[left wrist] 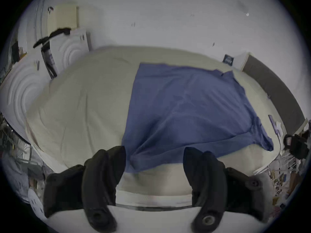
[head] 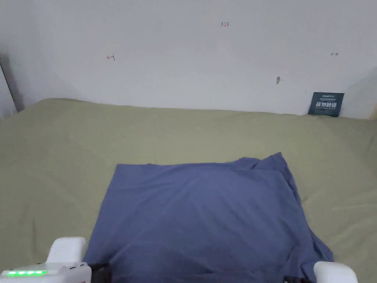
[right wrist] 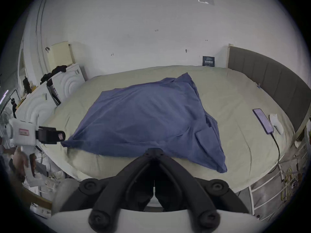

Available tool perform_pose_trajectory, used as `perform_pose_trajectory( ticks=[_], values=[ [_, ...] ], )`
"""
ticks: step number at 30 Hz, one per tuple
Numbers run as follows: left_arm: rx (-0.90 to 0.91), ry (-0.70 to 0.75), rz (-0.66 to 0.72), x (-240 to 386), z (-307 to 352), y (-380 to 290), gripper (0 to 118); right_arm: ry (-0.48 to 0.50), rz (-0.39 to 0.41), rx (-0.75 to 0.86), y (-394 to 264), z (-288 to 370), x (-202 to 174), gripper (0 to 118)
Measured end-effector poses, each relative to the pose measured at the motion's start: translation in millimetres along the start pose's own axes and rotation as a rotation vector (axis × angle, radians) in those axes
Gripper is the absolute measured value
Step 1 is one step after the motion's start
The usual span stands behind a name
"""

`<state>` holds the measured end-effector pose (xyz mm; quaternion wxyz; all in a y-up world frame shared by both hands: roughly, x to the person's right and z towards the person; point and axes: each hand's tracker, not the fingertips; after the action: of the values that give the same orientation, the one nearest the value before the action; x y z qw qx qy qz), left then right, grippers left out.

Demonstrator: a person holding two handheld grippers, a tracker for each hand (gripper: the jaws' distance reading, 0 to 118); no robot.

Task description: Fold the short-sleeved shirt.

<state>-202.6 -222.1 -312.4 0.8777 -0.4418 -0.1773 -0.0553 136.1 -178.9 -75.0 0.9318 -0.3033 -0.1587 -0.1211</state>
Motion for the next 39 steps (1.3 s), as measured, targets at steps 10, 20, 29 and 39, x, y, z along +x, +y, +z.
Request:
perform_pose_trajectory(
  ticks=[10, 20, 29, 39],
  values=[
    [-0.077, -0.039, 0.147, -9, -49, -10, 3, -0.129, -0.058, -0.126, 27, -44, 101, 26],
    [-0.092, -0.034, 0.113, -5, -43, -8, 3, -0.035, 0.181, -0.37, 21, -136, 138, 86],
    [-0.1, -0.043, 0.09, -3, -39, -8, 3, -0.066, 0.32, -0.261, 0, -112, 118, 9],
    [-0.076, -0.064, 0.036, -11, -31, 10, 3, 0.11, 0.062, -0.223, 40, -88, 147, 9]
  ],
)
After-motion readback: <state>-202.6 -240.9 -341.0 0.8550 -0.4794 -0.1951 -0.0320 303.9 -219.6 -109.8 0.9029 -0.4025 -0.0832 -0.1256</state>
